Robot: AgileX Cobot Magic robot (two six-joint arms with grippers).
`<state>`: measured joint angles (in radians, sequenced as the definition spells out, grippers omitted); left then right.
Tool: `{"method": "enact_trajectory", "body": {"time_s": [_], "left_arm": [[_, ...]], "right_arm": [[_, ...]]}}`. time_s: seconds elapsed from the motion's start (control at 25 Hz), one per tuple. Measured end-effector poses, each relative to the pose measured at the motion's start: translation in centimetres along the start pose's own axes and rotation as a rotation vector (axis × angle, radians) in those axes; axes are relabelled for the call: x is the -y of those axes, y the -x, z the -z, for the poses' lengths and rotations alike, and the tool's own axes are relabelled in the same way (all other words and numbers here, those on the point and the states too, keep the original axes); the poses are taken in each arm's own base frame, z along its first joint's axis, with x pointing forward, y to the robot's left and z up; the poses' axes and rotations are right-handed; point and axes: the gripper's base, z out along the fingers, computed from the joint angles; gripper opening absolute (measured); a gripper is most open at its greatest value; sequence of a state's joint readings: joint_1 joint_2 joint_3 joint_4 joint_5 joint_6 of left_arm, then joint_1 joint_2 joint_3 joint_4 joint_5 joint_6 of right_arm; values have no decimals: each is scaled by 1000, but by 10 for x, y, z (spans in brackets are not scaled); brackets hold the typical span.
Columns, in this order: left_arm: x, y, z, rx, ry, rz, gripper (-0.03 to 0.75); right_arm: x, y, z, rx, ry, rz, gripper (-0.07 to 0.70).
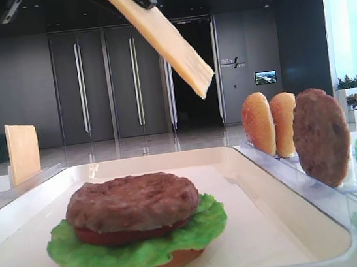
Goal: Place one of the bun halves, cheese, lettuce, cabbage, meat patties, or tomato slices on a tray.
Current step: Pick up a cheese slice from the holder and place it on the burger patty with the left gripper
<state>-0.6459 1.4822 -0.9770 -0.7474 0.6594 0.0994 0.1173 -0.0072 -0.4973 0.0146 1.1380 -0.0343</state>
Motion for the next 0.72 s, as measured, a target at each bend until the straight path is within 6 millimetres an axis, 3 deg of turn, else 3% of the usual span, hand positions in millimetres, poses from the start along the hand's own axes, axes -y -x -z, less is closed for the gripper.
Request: {"method": "enact_trajectory", "body": {"time_s": [0.4, 0.72], "left_arm": [[2, -1, -2, 10, -112, -37, 34], [-31, -11, -4, 31, -230, 68, 34]], "right_arm": [[0, 0, 0, 0, -2, 1, 314], [0, 0, 0, 0, -5, 2, 314]]}}
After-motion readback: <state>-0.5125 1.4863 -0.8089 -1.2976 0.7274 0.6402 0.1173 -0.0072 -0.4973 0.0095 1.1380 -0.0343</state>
